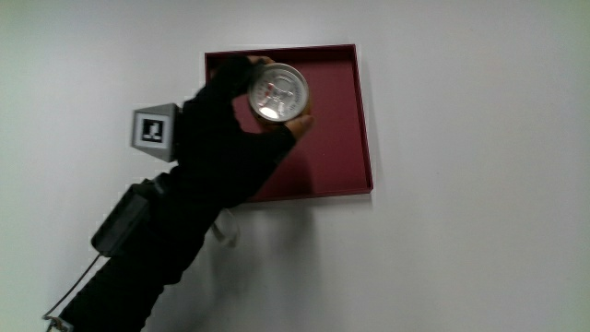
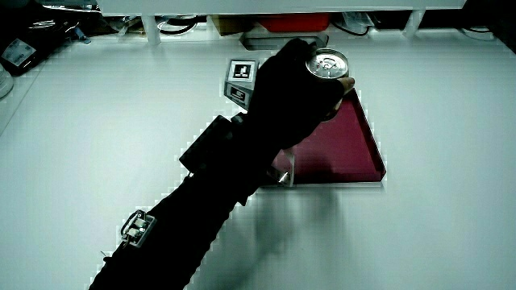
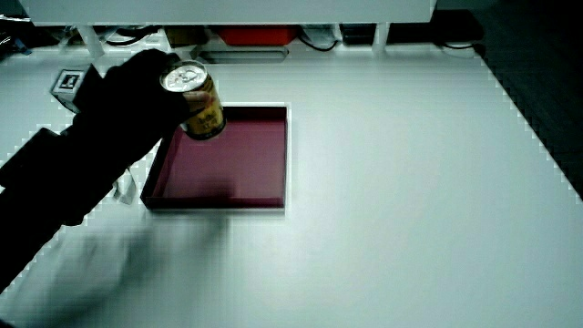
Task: Place red bull into plate
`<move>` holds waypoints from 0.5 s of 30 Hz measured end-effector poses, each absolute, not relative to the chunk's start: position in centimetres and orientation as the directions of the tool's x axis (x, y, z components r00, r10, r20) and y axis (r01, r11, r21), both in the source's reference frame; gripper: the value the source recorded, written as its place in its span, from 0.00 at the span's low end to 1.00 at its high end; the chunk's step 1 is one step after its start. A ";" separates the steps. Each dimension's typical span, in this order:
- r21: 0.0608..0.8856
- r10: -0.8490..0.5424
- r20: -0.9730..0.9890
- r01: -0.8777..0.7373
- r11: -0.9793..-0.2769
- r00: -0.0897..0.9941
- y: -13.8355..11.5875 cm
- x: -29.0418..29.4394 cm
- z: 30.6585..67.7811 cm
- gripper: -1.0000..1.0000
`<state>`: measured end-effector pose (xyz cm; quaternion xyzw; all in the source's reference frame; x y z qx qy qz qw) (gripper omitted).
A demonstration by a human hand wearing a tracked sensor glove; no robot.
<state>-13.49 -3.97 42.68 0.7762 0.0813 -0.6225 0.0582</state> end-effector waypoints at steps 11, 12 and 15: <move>0.114 -0.063 -0.966 0.190 -0.975 0.252 -3.9 -13.4 47.1 0.50; 0.121 -0.072 -0.967 0.192 -0.974 0.245 -3.8 -13.4 47.3 0.50; 0.130 -0.082 -0.966 0.185 -0.974 0.243 -3.7 -13.6 48.2 0.50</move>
